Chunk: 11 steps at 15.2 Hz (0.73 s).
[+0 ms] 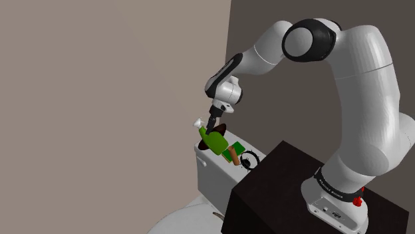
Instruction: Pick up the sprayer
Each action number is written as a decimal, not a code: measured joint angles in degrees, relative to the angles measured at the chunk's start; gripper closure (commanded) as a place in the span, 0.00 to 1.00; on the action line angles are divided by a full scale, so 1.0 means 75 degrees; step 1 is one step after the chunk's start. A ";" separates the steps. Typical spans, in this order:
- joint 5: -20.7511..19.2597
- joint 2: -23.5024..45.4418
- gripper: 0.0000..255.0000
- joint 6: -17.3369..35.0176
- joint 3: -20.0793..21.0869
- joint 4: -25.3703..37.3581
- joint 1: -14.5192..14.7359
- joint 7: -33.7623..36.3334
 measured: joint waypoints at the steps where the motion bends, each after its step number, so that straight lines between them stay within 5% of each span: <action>1: 0.0014 0.0031 0.00 0.0026 0.0007 -0.0001 -0.0006 -0.0022; 2: 0.0018 0.0045 1.00 0.0034 0.0008 0.0003 -0.0008 -0.0030; 11: 0.0024 0.0049 1.00 0.0045 0.0009 0.0009 -0.0012 -0.0038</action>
